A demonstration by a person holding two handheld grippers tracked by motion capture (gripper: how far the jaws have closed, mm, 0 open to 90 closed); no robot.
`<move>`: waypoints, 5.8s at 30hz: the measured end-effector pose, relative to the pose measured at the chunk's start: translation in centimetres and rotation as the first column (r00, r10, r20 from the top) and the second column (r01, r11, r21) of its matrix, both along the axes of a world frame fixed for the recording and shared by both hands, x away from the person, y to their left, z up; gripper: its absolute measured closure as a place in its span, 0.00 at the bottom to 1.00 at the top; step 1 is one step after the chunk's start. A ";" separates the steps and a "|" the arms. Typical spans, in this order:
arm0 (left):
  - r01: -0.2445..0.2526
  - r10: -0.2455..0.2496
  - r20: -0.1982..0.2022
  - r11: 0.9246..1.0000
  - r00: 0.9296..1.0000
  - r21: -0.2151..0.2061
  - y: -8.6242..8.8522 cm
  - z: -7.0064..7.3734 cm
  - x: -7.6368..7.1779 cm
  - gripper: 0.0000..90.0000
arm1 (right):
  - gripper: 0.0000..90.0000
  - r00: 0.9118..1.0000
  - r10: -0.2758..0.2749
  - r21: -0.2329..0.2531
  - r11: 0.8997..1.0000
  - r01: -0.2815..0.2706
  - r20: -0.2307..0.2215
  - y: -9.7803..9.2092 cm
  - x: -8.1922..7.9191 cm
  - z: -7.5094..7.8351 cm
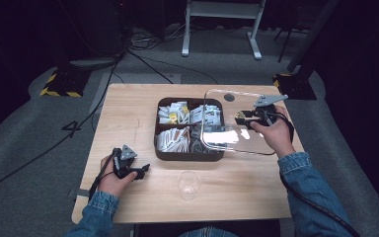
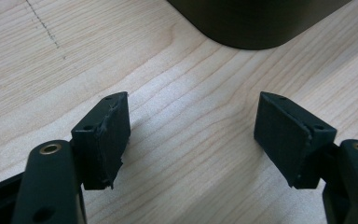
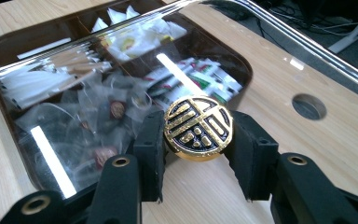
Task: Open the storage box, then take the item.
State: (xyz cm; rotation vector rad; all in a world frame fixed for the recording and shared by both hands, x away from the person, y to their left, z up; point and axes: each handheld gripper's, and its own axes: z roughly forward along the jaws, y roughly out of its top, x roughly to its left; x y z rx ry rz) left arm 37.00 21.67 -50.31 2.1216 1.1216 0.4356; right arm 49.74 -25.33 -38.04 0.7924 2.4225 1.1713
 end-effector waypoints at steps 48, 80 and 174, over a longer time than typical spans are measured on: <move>0.002 -0.002 -0.007 1.000 1.000 -0.001 -0.2 0.0 0.0 0.28 | 0.65 0.972 -0.183 -0.034 0.983 0.180 -0.147 -10.0 -1.5 -9.5; 0.008 -0.008 -0.009 1.000 1.000 0.000 -0.2 0.0 0.0 0.27 | 0.46 0.965 -0.213 0.004 0.976 0.216 -0.156 -9.2 -1.5 -10.4; 0.029 -0.028 -0.014 1.000 1.000 0.011 -0.8 0.0 0.5 0.20 | 0.84 0.986 0.073 0.006 0.997 -0.073 -0.150 10.2 -0.5 -6.7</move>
